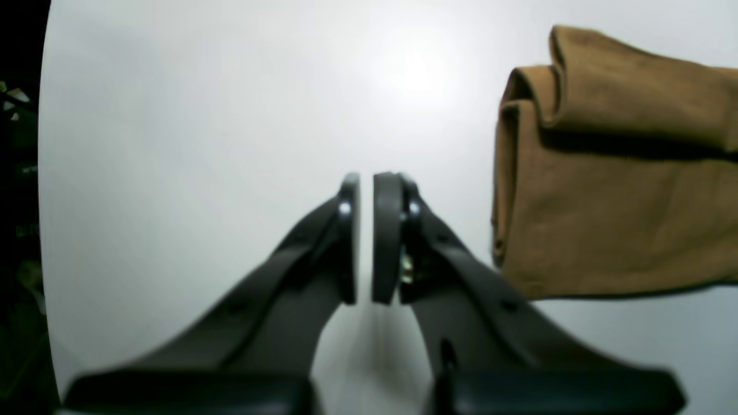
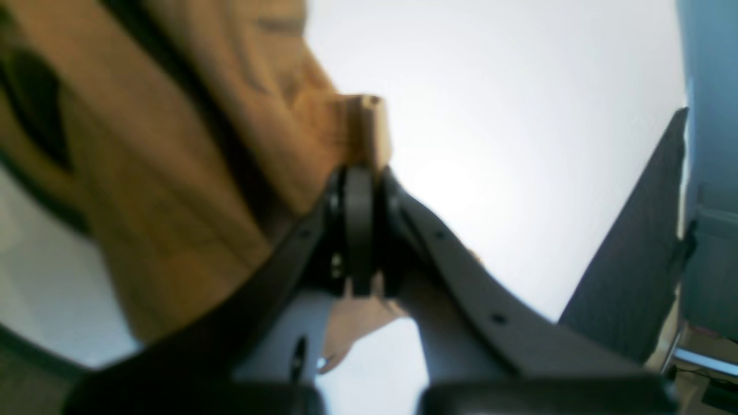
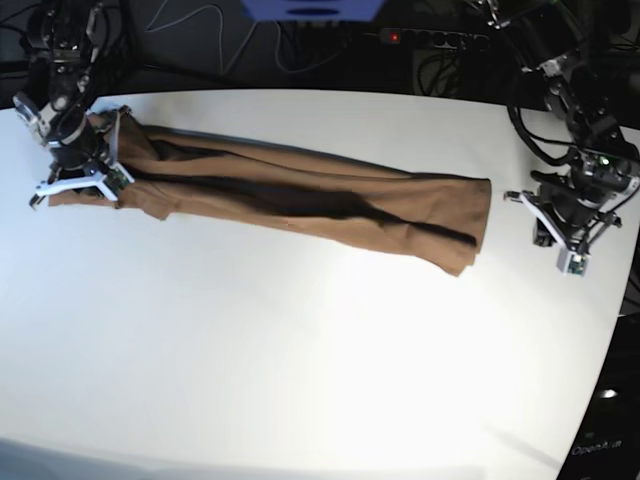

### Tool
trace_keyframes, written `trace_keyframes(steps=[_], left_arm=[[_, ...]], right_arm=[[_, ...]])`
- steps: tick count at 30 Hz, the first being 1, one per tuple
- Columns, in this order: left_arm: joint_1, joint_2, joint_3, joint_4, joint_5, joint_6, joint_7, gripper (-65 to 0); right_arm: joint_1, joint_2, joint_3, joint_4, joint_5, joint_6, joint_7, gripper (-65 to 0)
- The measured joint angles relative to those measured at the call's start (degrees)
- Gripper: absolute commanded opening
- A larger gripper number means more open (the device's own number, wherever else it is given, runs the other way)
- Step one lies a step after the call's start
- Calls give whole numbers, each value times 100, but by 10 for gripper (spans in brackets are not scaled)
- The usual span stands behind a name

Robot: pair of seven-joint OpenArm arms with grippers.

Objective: Fold the T-shirt properly
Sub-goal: 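Move the left gripper along the strip toward the right gripper and grasp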

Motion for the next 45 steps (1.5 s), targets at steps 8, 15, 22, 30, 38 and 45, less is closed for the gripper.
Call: trace_keyframes(steps=[8,15,22,30,38,45], left_arm=[[142,9,4,17,0,0,11,-611],[369,2,-13,26,22,0,2,-613],[422,-9,-597,256,48,46,83,-613],[-210,472,-476,588,22,-22,306,-613],[-914,866,173,2,153,-31,413,-613],[-1257,901,437,-872,339,13,295,-608]], right_arm=[[0,-210,2,0,-4,-17,114,-641],[-2,-350,11,0,-129,-11,334,-641],[11,-348,15,-2,-125,-15,339,-641],[20,-345,-15,-39,-129,-13,334,-641],[44,-444,-13,-46,-127,-11,339,-641],[44,-450,-22,-46,-127,-13,339,-641]])
